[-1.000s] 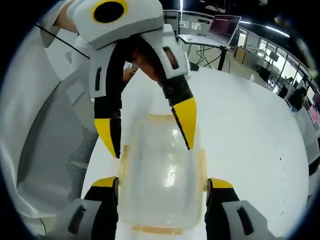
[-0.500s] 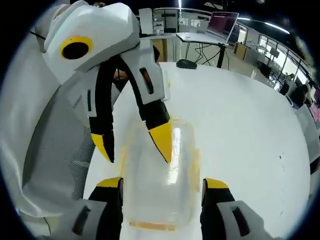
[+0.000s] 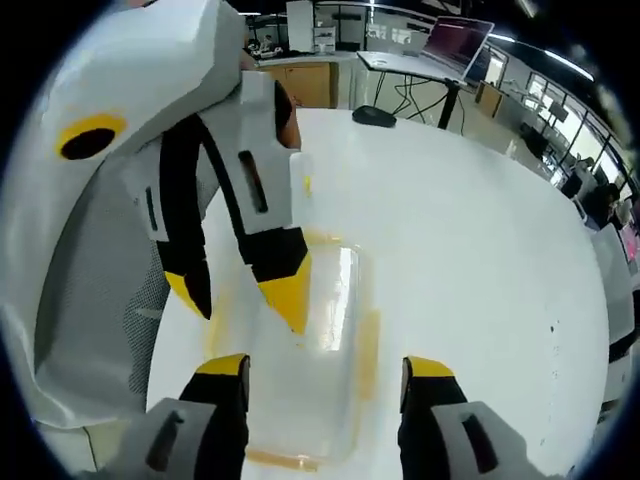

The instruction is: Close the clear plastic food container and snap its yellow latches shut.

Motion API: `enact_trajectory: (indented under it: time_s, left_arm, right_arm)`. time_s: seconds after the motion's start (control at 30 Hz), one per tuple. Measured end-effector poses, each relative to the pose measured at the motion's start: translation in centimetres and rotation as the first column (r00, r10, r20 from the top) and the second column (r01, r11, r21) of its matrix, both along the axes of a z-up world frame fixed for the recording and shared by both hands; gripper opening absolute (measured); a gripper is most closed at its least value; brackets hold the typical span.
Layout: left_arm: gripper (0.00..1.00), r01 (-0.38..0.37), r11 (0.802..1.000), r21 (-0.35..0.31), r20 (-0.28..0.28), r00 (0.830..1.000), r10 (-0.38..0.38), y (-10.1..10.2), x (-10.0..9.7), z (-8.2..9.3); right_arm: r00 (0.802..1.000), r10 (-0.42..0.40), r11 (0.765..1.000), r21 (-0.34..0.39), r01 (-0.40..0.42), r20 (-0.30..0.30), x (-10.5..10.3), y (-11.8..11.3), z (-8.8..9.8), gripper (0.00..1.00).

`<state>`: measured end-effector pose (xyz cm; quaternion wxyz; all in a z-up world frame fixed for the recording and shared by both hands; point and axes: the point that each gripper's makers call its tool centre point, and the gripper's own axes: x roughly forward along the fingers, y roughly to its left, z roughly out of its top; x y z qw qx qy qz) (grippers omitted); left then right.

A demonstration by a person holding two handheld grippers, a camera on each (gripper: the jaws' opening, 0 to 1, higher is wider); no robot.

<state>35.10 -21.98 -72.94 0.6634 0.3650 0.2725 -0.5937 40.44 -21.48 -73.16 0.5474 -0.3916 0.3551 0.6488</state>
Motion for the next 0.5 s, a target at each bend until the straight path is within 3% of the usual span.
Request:
enact_trajectory:
  time_s: [0.17, 0.23, 0.33, 0.4, 0.5]
  left_arm:
    - [0.45, -0.013, 1.000, 0.026, -0.044, 0.999, 0.014, -0.33, 0.07, 0.08]
    - [0.41, -0.024, 0.999, 0.037, -0.050, 0.998, 0.026, -0.30, 0.56, 0.20]
    - [0.40, -0.098, 0.995, 0.012, -0.133, 0.986, 0.099, -0.42, 0.71, 0.39]
    - [0.40, -0.086, 0.996, 0.017, -0.130, 0.988, 0.088, -0.28, 0.78, 0.44]
    - [0.40, -0.060, 0.998, 0.029, -0.109, 0.992, 0.063, -0.27, 0.56, 0.24]
  right_arm:
    - [0.998, 0.057, 0.998, -0.037, -0.057, -0.012, -0.57, 0.21, -0.07, 0.55]
    - [0.999, 0.019, 0.997, -0.075, -0.023, -0.051, -0.58, -0.02, -0.30, 0.55]
    - [0.995, -0.039, 0.995, -0.093, 0.030, -0.094, -0.26, -0.28, -0.61, 0.57]
    - [0.983, -0.101, 0.989, -0.123, 0.082, -0.156, -0.53, -0.65, -0.85, 0.56]
    - [0.993, -0.026, 0.996, -0.090, 0.015, -0.116, -0.25, -0.26, -0.72, 0.58]
